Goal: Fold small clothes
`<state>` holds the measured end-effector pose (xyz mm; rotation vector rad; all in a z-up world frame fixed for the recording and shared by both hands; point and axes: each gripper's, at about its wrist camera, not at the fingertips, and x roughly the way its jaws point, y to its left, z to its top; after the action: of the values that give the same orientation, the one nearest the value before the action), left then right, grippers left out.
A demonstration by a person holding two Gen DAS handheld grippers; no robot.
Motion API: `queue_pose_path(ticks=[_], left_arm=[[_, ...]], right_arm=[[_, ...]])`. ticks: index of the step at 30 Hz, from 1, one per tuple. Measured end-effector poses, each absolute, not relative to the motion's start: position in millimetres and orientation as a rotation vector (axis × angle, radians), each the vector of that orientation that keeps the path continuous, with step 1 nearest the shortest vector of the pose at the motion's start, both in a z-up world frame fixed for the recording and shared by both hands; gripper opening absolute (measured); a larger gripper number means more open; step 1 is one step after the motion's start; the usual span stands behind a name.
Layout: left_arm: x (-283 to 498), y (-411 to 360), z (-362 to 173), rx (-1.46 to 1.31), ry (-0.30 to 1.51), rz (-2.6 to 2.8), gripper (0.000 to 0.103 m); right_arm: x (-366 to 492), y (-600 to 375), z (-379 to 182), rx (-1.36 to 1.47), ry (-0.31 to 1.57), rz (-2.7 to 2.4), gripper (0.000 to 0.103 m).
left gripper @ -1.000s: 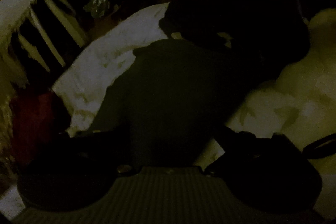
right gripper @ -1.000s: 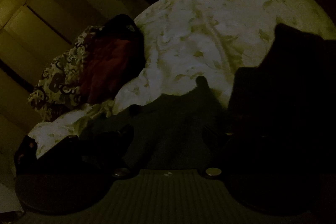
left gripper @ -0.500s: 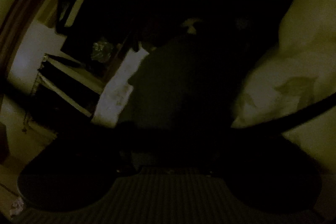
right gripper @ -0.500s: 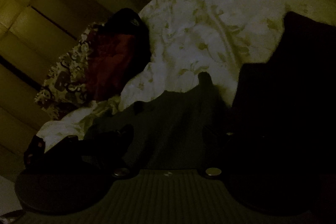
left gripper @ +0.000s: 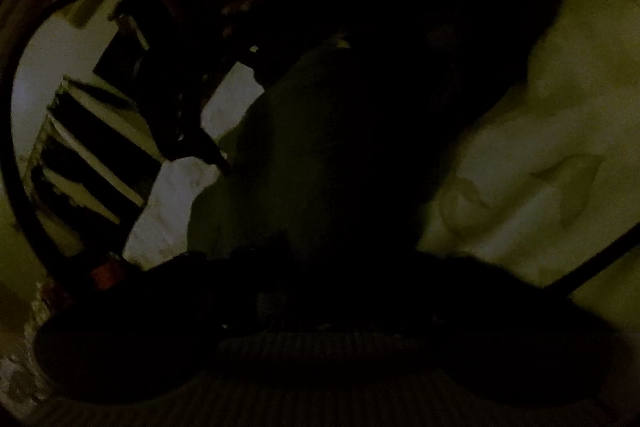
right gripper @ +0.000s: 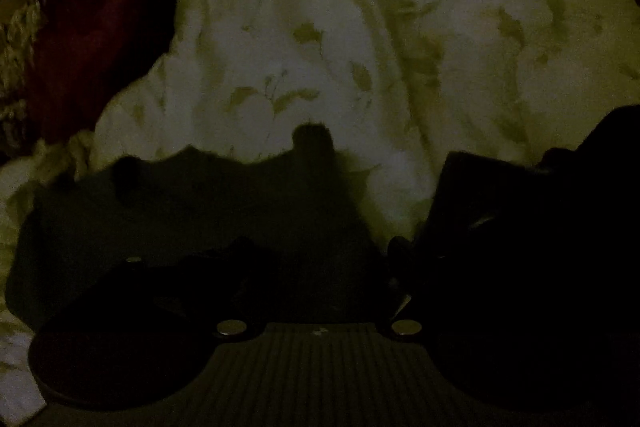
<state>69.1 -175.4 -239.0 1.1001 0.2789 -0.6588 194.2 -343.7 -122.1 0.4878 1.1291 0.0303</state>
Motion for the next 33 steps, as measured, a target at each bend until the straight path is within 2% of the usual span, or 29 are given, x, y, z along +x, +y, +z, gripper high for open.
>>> queue_pose_path(ticks=[1,2,3,7,12,15,20,24,26,28,29,32,33], left_arm=[[73,-174,-236,1.080,0.291,-0.662,0.027],[76,-171,-232,1.058,0.304,-0.665,0.027],[76,-165,-226,1.035,0.314,-0.664,0.026],[82,-138,-189,0.889,0.356,-0.657,0.024],[108,-76,-131,0.643,0.425,-0.615,0.023],[114,-25,-104,0.529,0.445,-0.545,0.023],[128,56,-87,0.301,0.545,-0.420,0.023],[149,121,-100,0.076,0.682,-0.351,0.024],[158,140,-113,-0.003,0.737,-0.325,0.032],[162,160,-123,-0.031,0.765,-0.271,0.058],[162,168,-125,-0.041,0.771,-0.242,0.062],[168,185,-124,-0.075,0.801,-0.243,0.063],[167,186,-123,-0.082,0.811,-0.245,0.063]], right_arm=[[193,-342,-123,0.472,1.130,0.035,0.096],[193,-343,-121,0.476,1.125,0.053,0.065],[191,-343,-119,0.520,1.107,0.092,0.027],[176,-340,-96,0.534,1.022,0.130,0.026],[165,-335,-56,0.855,0.870,0.312,0.026],[177,-305,-37,0.946,0.824,0.418,0.026],[229,-221,-28,0.960,0.847,0.549,0.026],[269,-148,-44,0.920,0.909,0.558,0.026],[281,-122,-50,0.853,0.946,0.513,0.027],[288,-97,-60,0.796,0.966,0.469,0.032],[289,-90,-64,0.782,0.968,0.456,0.033],[300,-70,-81,0.758,0.960,0.395,0.036],[301,-67,-85,0.763,0.951,0.381,0.041]])
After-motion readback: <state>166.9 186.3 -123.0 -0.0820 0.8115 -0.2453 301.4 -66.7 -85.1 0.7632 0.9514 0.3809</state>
